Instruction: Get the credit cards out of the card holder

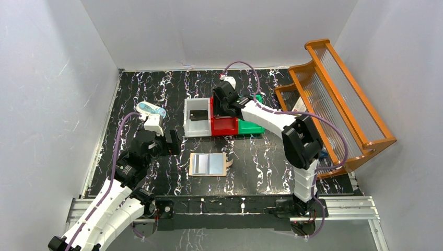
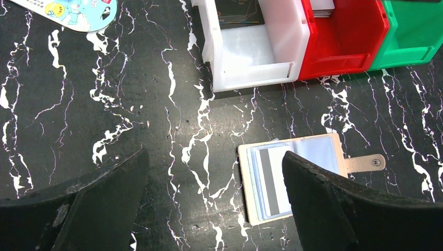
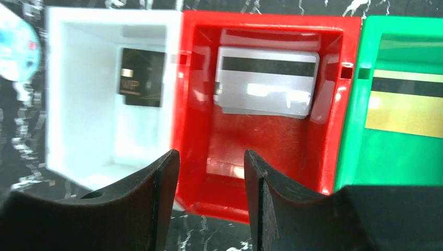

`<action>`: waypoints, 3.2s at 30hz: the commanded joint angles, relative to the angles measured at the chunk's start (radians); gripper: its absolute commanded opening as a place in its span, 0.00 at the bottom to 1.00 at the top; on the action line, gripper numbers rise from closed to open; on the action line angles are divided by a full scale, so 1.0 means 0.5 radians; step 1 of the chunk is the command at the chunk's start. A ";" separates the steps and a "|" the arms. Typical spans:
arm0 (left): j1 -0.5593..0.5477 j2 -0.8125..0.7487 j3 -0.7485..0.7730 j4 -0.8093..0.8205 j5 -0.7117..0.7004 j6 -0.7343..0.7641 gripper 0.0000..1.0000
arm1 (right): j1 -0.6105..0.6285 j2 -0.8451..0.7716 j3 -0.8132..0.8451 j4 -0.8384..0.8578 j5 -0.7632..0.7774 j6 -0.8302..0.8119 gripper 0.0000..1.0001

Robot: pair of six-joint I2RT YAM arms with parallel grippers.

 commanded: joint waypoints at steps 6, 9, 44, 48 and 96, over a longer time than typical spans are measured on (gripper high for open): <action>-0.001 -0.014 0.012 -0.011 -0.088 -0.033 0.98 | 0.169 -0.496 -0.369 0.212 0.026 0.169 0.58; -0.001 -0.018 0.017 -0.034 -0.170 -0.063 0.98 | 0.313 -0.620 -0.522 0.202 0.162 0.270 0.59; -0.001 0.062 0.025 -0.007 0.231 0.003 0.90 | 0.758 -0.458 -1.483 1.165 -0.230 1.069 0.45; -0.001 0.162 0.005 0.030 0.515 -0.018 0.74 | 0.721 -0.476 -1.655 1.312 -0.244 1.176 0.39; -0.188 1.151 -0.275 0.387 0.841 -0.687 0.32 | 0.568 -0.382 -2.046 2.140 -0.698 1.341 0.25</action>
